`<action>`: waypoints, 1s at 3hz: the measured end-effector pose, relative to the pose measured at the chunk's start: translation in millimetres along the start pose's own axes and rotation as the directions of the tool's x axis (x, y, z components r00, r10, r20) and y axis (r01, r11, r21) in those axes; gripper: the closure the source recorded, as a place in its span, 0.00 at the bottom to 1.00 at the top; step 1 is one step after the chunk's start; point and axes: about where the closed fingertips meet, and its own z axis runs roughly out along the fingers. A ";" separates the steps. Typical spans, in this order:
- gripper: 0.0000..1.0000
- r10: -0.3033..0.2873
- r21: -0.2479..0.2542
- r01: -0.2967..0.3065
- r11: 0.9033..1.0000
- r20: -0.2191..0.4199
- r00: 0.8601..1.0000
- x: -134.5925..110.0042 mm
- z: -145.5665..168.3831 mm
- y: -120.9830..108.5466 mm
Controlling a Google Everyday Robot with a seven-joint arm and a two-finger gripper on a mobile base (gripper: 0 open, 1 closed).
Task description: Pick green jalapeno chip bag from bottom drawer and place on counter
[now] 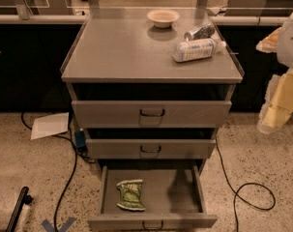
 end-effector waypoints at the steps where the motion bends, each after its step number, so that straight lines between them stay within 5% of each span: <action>1: 0.00 0.000 0.000 0.000 1.000 0.000 1.000 0.0 0.0 0.0; 2: 0.00 0.036 0.006 -0.036 0.999 0.043 0.998 1.3 13.3 3.2; 3: 0.00 0.119 -0.035 -0.116 0.993 0.128 0.985 -3.1 65.1 18.5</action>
Offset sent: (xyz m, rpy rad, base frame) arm 0.0023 0.0022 -0.0421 0.1346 -0.0185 -0.0682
